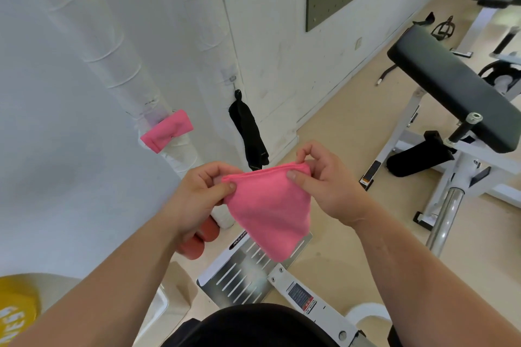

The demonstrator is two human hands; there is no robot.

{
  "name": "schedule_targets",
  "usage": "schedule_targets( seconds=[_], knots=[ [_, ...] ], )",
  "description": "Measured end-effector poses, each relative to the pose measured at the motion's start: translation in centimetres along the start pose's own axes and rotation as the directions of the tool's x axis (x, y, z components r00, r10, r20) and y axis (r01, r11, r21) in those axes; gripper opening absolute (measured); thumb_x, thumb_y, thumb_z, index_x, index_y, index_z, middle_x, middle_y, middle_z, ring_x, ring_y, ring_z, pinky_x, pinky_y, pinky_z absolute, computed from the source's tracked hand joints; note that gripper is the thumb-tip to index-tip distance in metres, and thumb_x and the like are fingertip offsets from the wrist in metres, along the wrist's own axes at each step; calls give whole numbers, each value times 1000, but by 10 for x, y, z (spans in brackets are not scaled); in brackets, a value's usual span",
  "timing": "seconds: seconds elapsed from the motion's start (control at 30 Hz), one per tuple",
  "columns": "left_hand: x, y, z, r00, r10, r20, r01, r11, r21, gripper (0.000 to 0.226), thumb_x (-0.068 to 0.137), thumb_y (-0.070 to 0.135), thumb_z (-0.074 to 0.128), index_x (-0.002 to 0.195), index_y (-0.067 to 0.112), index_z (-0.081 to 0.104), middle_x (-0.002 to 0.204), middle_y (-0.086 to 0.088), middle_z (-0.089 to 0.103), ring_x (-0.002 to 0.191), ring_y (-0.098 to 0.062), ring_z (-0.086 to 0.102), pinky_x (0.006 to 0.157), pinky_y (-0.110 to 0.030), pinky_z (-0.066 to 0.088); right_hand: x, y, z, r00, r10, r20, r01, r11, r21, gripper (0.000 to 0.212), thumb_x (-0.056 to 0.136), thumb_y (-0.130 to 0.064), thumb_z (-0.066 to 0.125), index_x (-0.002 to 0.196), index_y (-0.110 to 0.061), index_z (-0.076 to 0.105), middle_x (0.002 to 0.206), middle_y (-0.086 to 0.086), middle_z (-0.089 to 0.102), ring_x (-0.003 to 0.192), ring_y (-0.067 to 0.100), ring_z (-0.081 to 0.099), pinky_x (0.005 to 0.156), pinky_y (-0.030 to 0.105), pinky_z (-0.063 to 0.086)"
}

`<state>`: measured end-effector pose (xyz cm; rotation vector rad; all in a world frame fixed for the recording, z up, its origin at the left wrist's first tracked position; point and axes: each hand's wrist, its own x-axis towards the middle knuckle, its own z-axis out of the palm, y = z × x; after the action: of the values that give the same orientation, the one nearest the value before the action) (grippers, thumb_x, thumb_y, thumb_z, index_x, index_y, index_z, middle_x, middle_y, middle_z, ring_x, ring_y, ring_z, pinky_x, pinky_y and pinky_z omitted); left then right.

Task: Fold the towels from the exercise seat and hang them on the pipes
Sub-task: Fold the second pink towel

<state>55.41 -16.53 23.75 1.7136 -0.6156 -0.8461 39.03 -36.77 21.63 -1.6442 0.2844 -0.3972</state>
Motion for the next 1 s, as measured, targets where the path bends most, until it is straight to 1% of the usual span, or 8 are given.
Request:
schedule_targets(
  seconds=[0.1, 0.17, 0.3, 0.47, 0.6, 0.7, 0.87, 1.0],
  knots=[
    [3, 26, -2, 973, 59, 222, -49, 997, -52, 61, 78, -4, 59, 123, 36, 64, 102, -16, 73, 79, -29, 64, 70, -38, 50, 3, -11, 5, 999, 34, -19, -31, 987, 156, 21, 89, -20, 66, 100, -35, 55, 83, 39, 57, 68, 30, 50, 64, 46, 41],
    [7, 43, 0, 921, 68, 384, -68, 998, -13, 64, 84, -4, 63, 131, 39, 56, 118, -18, 71, 90, -32, 69, 76, -35, 56, 5, -13, 6, 999, 37, -26, -32, 981, 190, 25, 91, -17, 65, 102, -35, 53, 79, 36, 55, 67, 30, 49, 63, 46, 40],
    [19, 64, 10, 852, 48, 521, -177, 963, 202, 42, 93, -12, 53, 109, 25, 64, 93, -8, 65, 70, -22, 53, 60, -28, 43, 6, -11, 6, 998, 2, -68, 14, 973, 232, 26, 96, -1, 59, 94, -25, 50, 74, 12, 56, 67, 25, 44, 61, 39, 37],
    [34, 65, 13, 898, 5, 440, -235, 851, 469, 54, 86, -13, 47, 96, 27, 82, 82, 18, 70, 71, -6, 53, 65, -23, 39, 0, 2, 3, 999, -2, -34, 6, 991, 130, 40, 80, 23, 41, 68, -9, 62, 61, -18, 59, 62, -3, 50, 64, 14, 38],
    [38, 58, 14, 935, 11, 353, -157, 909, 387, 55, 78, -4, 44, 104, 27, 81, 110, 2, 77, 88, -18, 59, 75, -34, 41, -4, 24, 7, 984, 109, 143, -130, 981, 143, 40, 73, 4, 56, 80, -26, 82, 86, -4, 78, 89, 8, 69, 83, 21, 52],
    [42, 59, 11, 966, 60, 253, -155, 914, 375, 61, 83, -15, 42, 107, 25, 81, 116, 12, 75, 96, -4, 65, 80, -24, 47, 1, 43, 14, 956, 154, 248, -179, 980, 85, 35, 77, -3, 73, 97, -31, 81, 107, -5, 77, 103, 9, 67, 93, 27, 53],
    [48, 55, -13, 986, 135, 97, -160, 928, 336, 68, 84, -18, 39, 109, 32, 78, 126, 24, 67, 116, 9, 60, 95, -13, 46, 17, 66, 18, 952, 221, 211, -211, 975, -71, 43, 79, -6, 83, 114, -31, 75, 118, -11, 71, 104, 4, 66, 94, 29, 55],
    [49, 42, -31, 984, 168, -58, -147, 952, 268, 67, 87, -16, 40, 109, 36, 76, 124, 19, 69, 107, 8, 62, 83, -7, 44, 16, 84, 20, 945, 271, 186, -257, 962, -91, 51, 74, 1, 84, 107, -37, 76, 117, -11, 69, 104, 6, 66, 94, 31, 56]
  ],
)
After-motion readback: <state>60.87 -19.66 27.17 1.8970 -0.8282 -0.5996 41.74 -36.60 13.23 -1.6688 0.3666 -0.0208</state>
